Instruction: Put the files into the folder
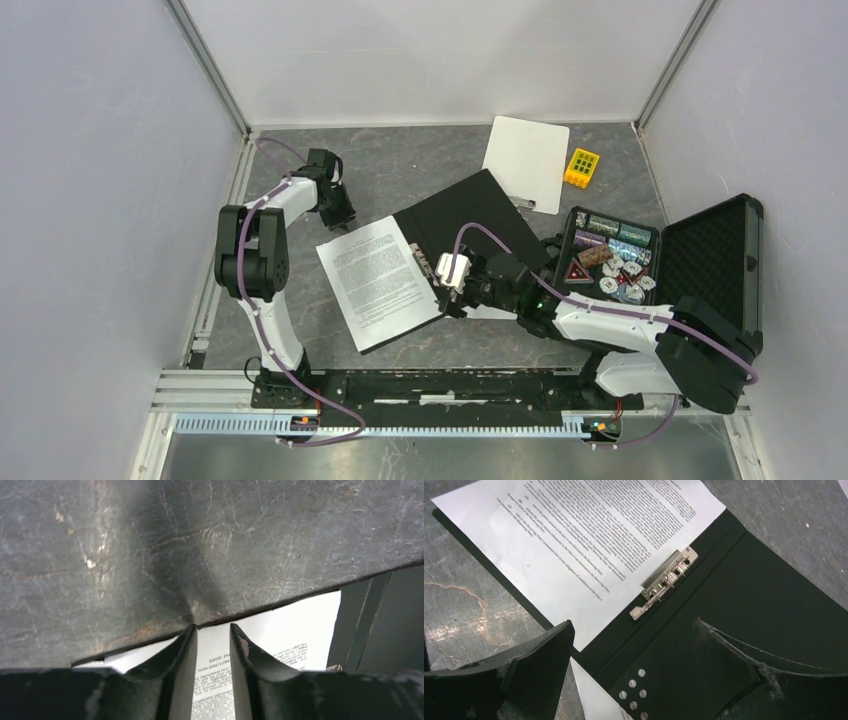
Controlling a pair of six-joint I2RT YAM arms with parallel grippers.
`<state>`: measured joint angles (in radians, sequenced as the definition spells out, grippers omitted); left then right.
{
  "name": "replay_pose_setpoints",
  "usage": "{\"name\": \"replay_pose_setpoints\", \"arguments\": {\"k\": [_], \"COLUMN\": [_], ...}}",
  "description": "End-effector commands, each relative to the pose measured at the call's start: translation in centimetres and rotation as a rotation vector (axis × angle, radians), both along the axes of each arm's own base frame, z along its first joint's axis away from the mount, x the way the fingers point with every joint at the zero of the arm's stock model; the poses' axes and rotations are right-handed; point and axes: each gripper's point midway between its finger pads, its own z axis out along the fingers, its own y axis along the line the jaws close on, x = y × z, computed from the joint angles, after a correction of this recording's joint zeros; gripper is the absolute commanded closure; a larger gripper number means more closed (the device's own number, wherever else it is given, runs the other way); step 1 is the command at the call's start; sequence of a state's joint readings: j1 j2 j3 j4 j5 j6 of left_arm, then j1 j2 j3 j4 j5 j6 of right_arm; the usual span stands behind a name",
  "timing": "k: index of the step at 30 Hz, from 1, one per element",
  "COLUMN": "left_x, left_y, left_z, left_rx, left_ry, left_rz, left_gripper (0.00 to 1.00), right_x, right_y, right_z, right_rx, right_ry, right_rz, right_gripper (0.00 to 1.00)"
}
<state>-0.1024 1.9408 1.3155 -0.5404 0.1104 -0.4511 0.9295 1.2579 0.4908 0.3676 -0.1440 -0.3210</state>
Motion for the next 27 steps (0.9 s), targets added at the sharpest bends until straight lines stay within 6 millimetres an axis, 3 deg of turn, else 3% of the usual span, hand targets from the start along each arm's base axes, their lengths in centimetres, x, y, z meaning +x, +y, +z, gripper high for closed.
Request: {"name": "replay_pose_setpoints", "arguments": {"k": [1, 5, 12, 21, 22, 27], "left_x": [0.8, 0.2, -0.6, -1.0, -1.0, -0.7], "left_y": [1.2, 2.9, 2.8, 1.2, 1.0, 0.9], "left_z": [4.5, 3.8, 2.1, 1.5, 1.7, 5.3], "left_rx": [0.033, 0.084, 0.074, -0.02, -0.031, -0.054], "left_ry": [-0.079, -0.04, 0.005, 0.023, 0.019, -0.049], "left_rz": [0.052, 0.06, 0.045, 0.033, 0.033, 0.058], "left_gripper": [0.59, 0.57, 0.59, 0.63, 0.61, 0.33], "right_x": [-1.0, -2.4, -4.4, -3.3, -3.0, -2.2], "right_y": [2.0, 2.7, 3.9, 3.5, 3.2, 2.4], "right_z": [1.6, 1.2, -1.8, -3.5, -3.3, -1.8], "right_rx": [0.066, 0.044, -0.112, -0.22, -0.213, -0.124], "right_ry": [-0.048, -0.102, -0.19, -0.274, -0.276, -0.21], "right_rz": [0.077, 0.137, 0.226, 0.143, 0.12, 0.055], "right_gripper": [0.05, 0.06, 0.06, 0.06, 0.06, 0.06]}}
